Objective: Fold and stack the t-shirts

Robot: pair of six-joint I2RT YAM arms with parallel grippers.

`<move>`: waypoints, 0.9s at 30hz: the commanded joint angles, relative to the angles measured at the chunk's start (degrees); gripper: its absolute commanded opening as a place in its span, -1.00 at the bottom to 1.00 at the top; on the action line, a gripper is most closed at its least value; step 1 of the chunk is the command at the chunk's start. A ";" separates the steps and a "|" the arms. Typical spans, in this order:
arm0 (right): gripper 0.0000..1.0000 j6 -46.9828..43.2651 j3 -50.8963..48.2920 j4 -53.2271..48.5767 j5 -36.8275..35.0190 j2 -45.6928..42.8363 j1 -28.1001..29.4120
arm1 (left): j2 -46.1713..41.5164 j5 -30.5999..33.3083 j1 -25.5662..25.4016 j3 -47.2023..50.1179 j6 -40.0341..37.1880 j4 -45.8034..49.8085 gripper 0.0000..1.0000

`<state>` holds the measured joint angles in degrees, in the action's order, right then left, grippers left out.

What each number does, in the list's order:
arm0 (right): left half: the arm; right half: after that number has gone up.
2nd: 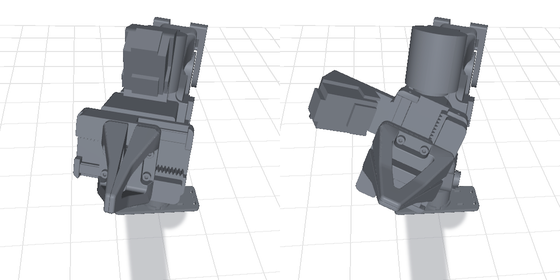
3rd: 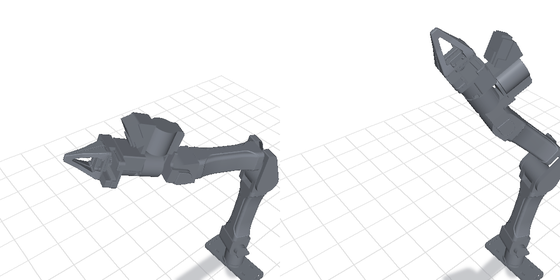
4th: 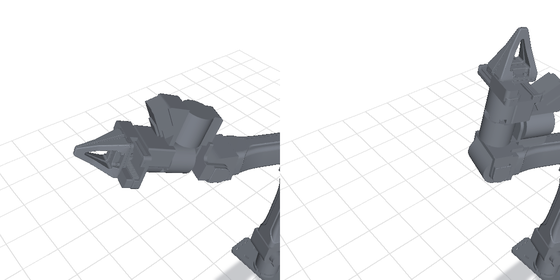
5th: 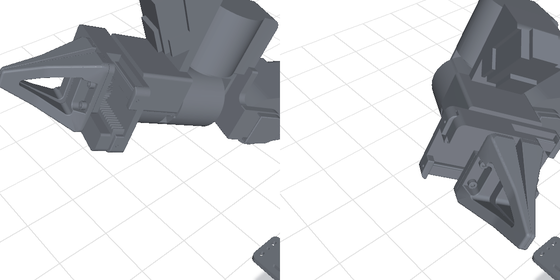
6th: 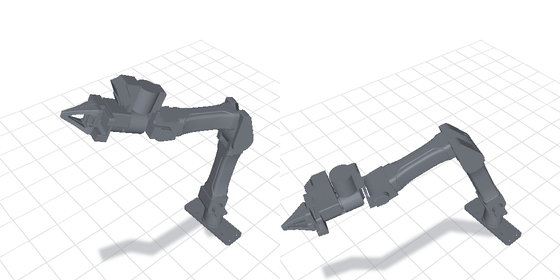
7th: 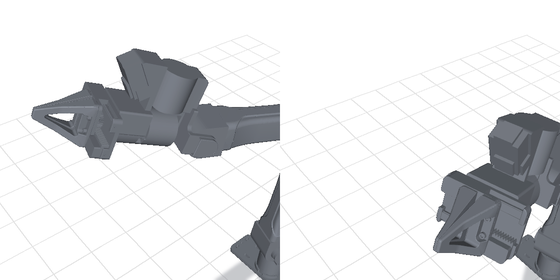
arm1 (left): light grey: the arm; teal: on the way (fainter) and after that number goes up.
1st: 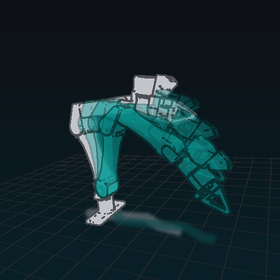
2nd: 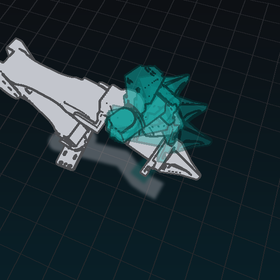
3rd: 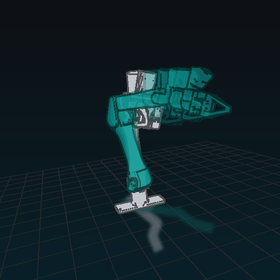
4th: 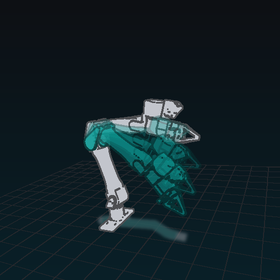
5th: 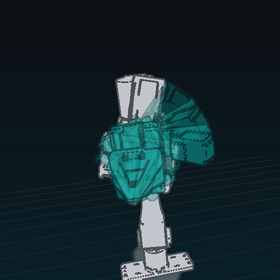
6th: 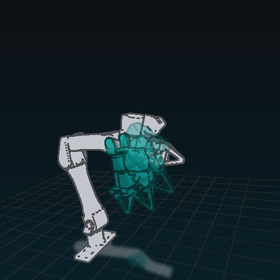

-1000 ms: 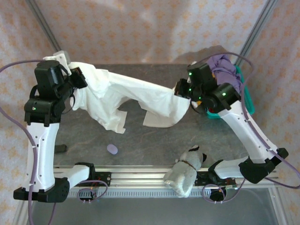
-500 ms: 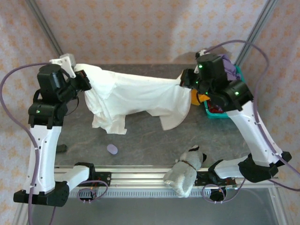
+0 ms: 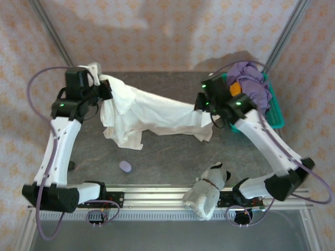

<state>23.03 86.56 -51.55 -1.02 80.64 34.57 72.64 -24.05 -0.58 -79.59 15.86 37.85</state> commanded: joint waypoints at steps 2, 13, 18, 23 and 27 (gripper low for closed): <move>-1.00 1.57 -4.27 4.81 2.62 8.96 -1.86 | 6.62 1.36 0.68 6.86 -1.97 -1.59 -0.13; -1.00 -2.66 -1.11 2.27 10.07 23.41 -4.60 | 12.22 20.67 1.28 2.73 0.09 8.55 0.33; -0.86 -1.07 -7.56 4.17 12.21 20.80 -4.42 | 8.05 16.32 0.38 8.98 1.67 4.78 0.32; -0.75 -1.40 -8.10 3.65 11.58 20.34 -4.60 | 13.34 19.51 -9.65 5.34 -2.09 3.65 0.30; -0.82 -1.24 -8.39 4.35 11.99 21.17 -4.77 | 25.98 22.07 -14.20 -5.73 -4.19 8.47 0.25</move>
<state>21.80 78.00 -47.07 11.00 103.15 29.85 91.72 -6.28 -12.99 -79.35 14.46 43.51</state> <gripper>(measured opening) 0.094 0.632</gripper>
